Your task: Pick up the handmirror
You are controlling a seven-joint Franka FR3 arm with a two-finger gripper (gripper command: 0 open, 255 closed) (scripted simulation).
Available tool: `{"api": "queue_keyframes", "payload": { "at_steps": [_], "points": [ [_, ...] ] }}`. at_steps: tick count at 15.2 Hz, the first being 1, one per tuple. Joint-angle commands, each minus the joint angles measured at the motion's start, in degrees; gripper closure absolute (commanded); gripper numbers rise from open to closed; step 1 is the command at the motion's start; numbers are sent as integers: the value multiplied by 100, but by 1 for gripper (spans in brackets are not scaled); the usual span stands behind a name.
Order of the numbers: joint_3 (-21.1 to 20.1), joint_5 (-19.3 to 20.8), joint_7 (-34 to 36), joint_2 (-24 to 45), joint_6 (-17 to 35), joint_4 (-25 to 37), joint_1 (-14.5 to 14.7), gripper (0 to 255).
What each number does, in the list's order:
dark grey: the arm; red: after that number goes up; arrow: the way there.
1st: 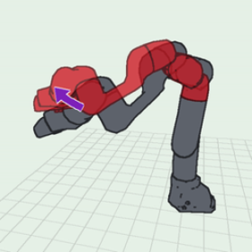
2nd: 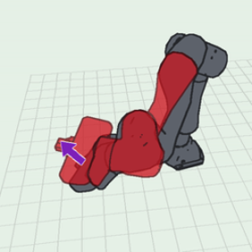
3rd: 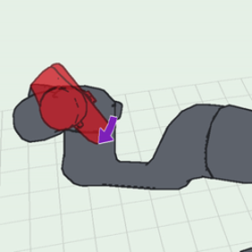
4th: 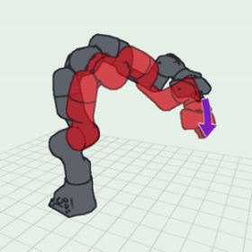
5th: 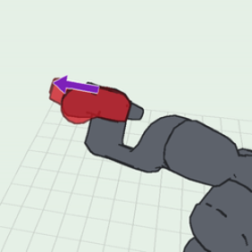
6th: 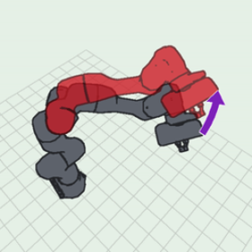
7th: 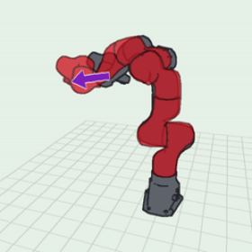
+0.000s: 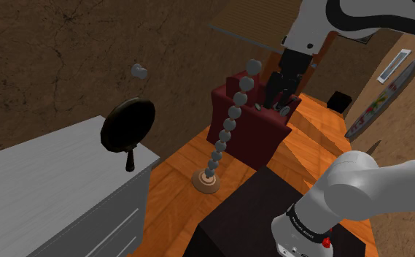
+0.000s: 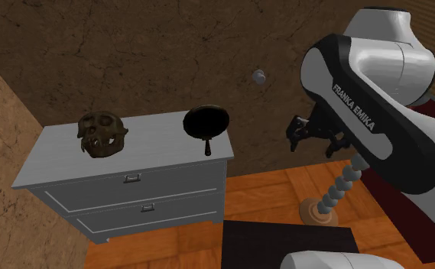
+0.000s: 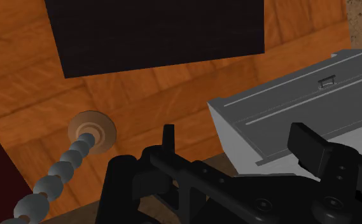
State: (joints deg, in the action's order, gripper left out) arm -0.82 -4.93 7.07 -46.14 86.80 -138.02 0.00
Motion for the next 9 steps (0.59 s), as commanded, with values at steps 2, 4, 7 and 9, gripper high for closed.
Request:
{"api": "queue_keyframes", "payload": {
  "at_steps": [2, 4, 7, 9],
  "points": [
    [-163, -135, 304, 6, 67, -25, -8, 0],
    [-497, -400, 903, 59, 218, -43, -33, 0],
    [-998, -762, 1793, 236, 482, 11, -84, 0],
    [-1331, -968, 2381, 417, 677, 101, -133, 0]
  ]
}}
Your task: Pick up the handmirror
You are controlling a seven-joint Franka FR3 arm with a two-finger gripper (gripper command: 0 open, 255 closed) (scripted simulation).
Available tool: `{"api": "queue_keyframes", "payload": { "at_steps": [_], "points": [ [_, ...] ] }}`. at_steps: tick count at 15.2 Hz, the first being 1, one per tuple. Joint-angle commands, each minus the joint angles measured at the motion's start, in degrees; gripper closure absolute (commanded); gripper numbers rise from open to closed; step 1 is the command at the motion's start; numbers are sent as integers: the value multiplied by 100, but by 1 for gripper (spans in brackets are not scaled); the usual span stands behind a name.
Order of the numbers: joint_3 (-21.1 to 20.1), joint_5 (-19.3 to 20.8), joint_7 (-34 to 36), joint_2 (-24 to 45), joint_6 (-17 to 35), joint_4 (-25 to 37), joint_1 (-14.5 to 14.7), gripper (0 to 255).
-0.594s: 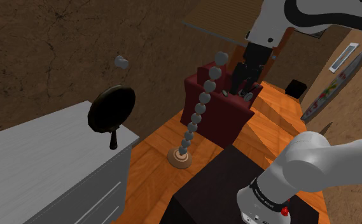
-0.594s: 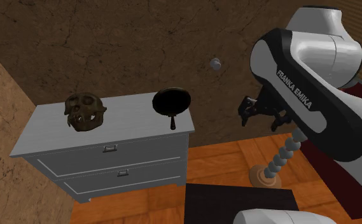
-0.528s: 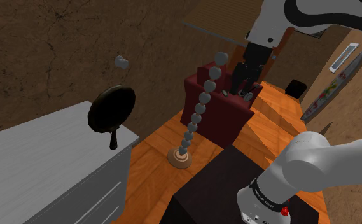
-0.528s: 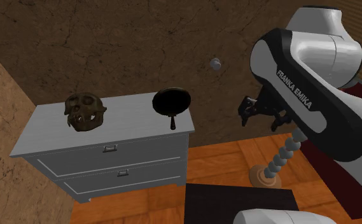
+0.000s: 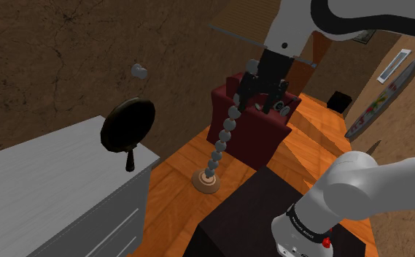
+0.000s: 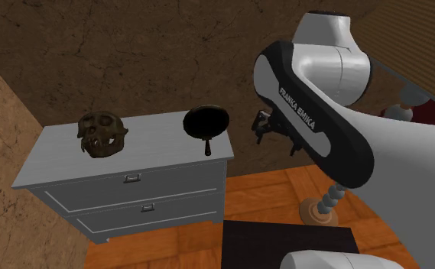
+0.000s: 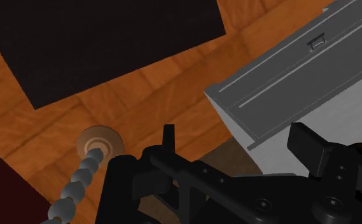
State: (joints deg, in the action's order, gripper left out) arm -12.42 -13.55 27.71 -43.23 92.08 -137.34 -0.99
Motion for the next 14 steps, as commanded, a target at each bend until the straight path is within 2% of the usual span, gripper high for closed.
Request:
{"api": "queue_keyframes", "payload": {
  "at_steps": [1, 8, 11, 14],
  "points": [
    [-337, -196, 609, 233, 250, 93, -67, 0],
    [-1483, -491, 2671, 1279, 987, 797, -431, 0],
    [-1976, -391, 3594, 1867, 1284, 1235, -667, 0],
    [-2467, -110, 4573, 2545, 1545, 1747, -926, 0]
  ]
}}
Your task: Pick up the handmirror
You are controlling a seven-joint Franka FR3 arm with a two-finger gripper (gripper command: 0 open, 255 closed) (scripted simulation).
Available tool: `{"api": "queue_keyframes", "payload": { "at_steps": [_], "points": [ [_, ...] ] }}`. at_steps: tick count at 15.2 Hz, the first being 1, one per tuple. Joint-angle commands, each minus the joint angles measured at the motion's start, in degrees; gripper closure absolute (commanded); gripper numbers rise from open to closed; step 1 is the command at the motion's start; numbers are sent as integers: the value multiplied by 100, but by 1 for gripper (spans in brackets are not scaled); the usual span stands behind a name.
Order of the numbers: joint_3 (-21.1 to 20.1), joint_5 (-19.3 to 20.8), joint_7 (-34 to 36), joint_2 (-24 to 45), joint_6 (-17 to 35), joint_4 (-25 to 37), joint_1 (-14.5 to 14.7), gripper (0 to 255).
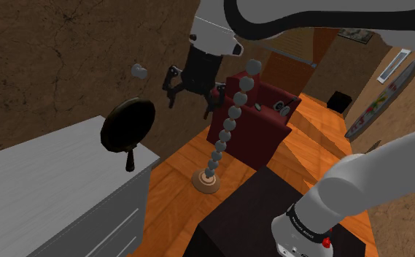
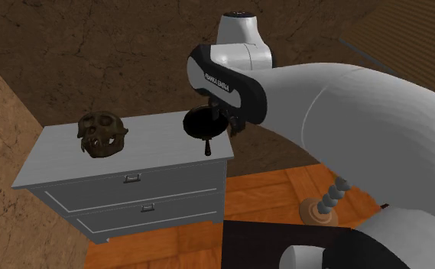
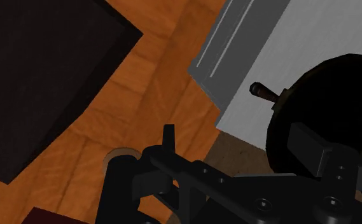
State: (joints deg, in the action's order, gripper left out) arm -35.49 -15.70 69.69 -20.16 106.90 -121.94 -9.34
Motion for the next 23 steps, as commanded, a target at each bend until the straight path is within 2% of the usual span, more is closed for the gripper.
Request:
{"api": "queue_keyframes", "payload": {
  "at_steps": [1, 4, 7, 9, 12, 21, 22, 23],
  "points": [
    [-320, 245, 719, 487, 138, 395, -174, 0],
    [-761, 828, 1812, 1317, 303, 1009, -369, 0],
    [-1031, 1620, 2964, 2258, 332, 1714, -355, 0],
    [-1046, 2171, 3690, 2894, 256, 2243, -175, 0],
    [-867, 2845, 4574, 3742, 38, 3094, 254, 0],
    [-792, 2923, 4636, 3818, 586, 2602, 257, 0],
    [-792, 2918, 4626, 3813, 585, 2601, 249, 255],
    [-792, 2917, 4624, 3811, 586, 2598, 247, 255]
  ]
}}
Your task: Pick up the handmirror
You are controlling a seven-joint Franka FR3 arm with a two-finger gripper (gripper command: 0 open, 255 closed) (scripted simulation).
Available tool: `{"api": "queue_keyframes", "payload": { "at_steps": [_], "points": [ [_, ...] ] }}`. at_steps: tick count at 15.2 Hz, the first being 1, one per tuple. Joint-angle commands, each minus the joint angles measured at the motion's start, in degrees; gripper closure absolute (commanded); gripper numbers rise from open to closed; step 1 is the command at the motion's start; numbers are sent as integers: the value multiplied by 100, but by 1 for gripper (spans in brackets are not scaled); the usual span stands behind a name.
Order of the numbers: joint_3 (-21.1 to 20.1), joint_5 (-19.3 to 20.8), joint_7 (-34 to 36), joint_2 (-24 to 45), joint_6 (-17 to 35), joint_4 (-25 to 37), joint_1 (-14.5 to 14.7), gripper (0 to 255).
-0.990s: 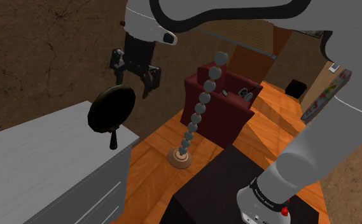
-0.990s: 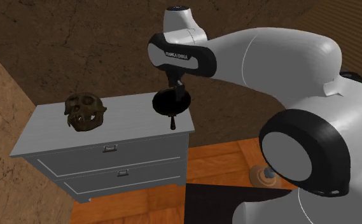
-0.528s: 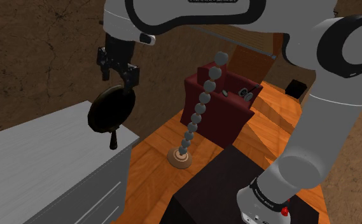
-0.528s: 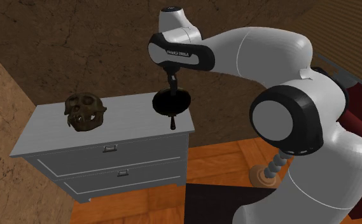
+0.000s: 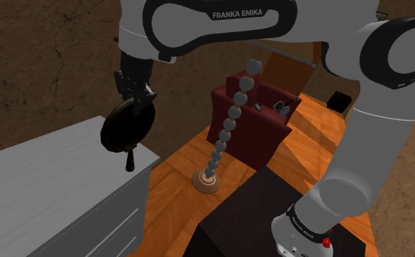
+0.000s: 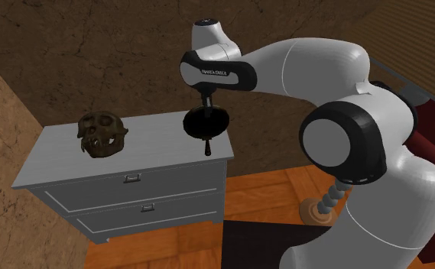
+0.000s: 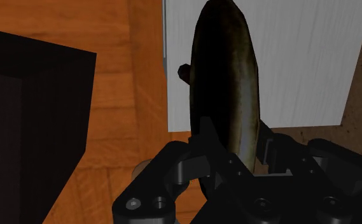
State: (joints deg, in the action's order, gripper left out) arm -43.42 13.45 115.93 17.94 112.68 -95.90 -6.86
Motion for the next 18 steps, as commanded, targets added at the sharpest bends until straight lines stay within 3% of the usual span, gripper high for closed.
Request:
{"api": "queue_keyframes", "payload": {
  "at_steps": [1, 8, 18],
  "points": [
    [0, -1, -1, -2, 8, -8, -3, 255],
    [1, 8, 13, 9, 9, -2, 10, 255],
    [-55, -95, -71, -83, -721, 668, 47, 255]
  ]
}}
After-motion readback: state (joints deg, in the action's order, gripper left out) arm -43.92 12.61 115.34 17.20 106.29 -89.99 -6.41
